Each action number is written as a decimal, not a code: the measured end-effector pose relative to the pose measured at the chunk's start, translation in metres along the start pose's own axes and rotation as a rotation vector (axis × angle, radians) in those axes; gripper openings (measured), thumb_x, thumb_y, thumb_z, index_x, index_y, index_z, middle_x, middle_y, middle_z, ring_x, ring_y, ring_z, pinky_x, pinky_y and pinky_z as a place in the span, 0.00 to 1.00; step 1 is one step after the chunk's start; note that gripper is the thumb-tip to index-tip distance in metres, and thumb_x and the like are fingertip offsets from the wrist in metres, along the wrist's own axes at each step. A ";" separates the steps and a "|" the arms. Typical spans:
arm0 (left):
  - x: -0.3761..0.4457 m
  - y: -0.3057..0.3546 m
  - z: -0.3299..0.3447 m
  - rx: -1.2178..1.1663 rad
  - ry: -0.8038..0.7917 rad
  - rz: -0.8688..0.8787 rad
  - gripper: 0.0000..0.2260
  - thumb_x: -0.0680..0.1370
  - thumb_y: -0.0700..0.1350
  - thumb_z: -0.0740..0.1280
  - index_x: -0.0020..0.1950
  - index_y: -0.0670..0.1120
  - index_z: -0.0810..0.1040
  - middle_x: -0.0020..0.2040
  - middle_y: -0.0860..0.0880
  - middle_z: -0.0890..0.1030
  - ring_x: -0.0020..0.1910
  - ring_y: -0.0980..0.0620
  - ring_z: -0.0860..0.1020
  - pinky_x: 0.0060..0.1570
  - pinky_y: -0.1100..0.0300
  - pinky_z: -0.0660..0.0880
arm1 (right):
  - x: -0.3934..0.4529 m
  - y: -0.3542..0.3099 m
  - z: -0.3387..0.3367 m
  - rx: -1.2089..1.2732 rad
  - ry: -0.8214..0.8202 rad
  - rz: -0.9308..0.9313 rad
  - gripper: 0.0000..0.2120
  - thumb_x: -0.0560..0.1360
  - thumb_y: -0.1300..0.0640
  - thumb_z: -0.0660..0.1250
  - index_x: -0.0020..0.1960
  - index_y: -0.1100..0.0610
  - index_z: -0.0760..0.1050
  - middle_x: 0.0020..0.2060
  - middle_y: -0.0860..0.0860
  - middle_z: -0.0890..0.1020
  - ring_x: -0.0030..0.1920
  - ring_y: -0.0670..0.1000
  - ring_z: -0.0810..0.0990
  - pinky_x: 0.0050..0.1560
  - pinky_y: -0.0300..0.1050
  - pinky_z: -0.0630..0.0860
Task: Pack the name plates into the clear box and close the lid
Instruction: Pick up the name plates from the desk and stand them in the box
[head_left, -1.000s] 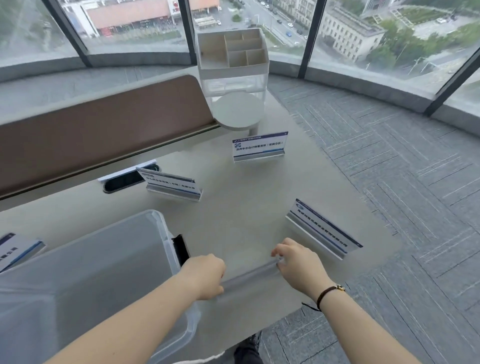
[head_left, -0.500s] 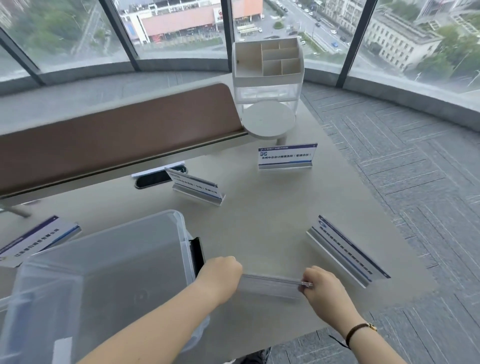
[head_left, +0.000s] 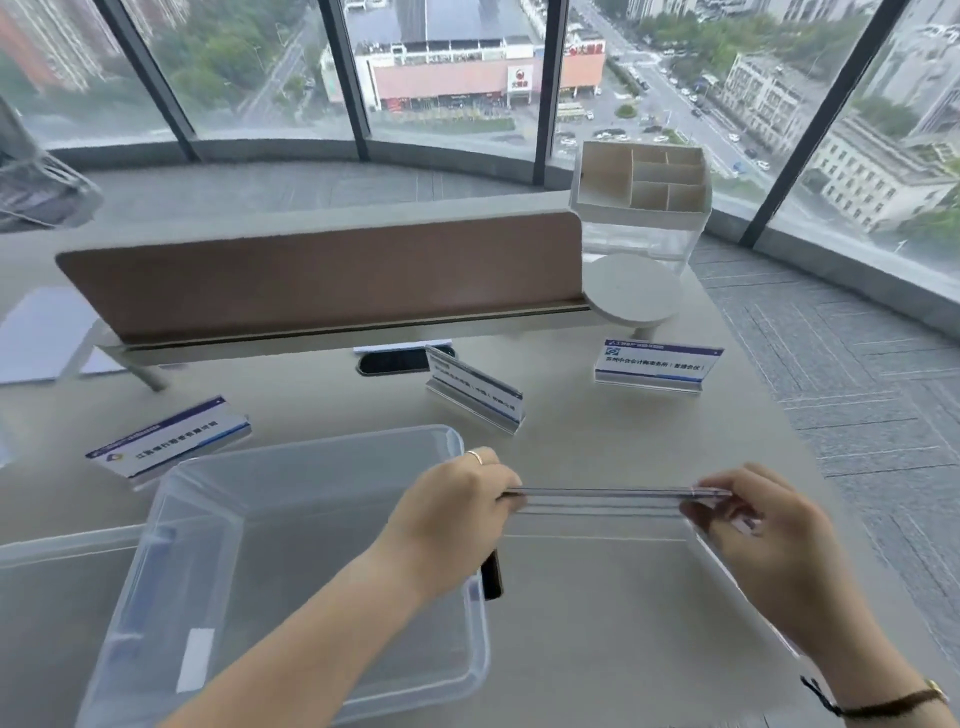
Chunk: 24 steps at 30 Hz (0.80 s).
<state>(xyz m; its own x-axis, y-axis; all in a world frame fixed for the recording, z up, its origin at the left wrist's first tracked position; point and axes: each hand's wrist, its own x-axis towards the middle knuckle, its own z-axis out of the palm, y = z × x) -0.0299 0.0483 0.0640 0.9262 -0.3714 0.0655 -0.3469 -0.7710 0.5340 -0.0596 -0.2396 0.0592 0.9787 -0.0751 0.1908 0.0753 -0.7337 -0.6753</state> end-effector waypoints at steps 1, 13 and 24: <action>-0.009 -0.006 -0.015 -0.004 0.039 -0.003 0.06 0.79 0.46 0.68 0.45 0.46 0.82 0.39 0.51 0.76 0.37 0.47 0.75 0.38 0.54 0.74 | 0.005 -0.018 0.002 0.018 -0.008 -0.036 0.10 0.67 0.63 0.78 0.41 0.51 0.80 0.37 0.46 0.80 0.38 0.45 0.79 0.39 0.37 0.72; -0.168 -0.138 -0.092 -0.115 0.154 -0.532 0.04 0.75 0.49 0.73 0.41 0.52 0.84 0.37 0.55 0.78 0.37 0.58 0.75 0.39 0.60 0.73 | 0.043 -0.163 0.168 0.006 -0.462 -0.433 0.08 0.68 0.58 0.77 0.40 0.50 0.79 0.34 0.45 0.78 0.35 0.46 0.77 0.37 0.45 0.76; -0.207 -0.184 -0.028 0.016 -0.247 -0.881 0.14 0.78 0.47 0.63 0.33 0.47 0.68 0.35 0.45 0.74 0.36 0.44 0.75 0.34 0.56 0.69 | 0.045 -0.177 0.334 -0.321 -0.909 -0.399 0.03 0.73 0.58 0.70 0.45 0.51 0.80 0.45 0.50 0.82 0.49 0.54 0.79 0.46 0.44 0.73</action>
<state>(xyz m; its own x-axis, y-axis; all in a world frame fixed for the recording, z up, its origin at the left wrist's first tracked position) -0.1532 0.2815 -0.0246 0.7995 0.2558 -0.5435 0.4663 -0.8347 0.2931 0.0348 0.1126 -0.0509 0.6787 0.6509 -0.3401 0.5007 -0.7489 -0.4341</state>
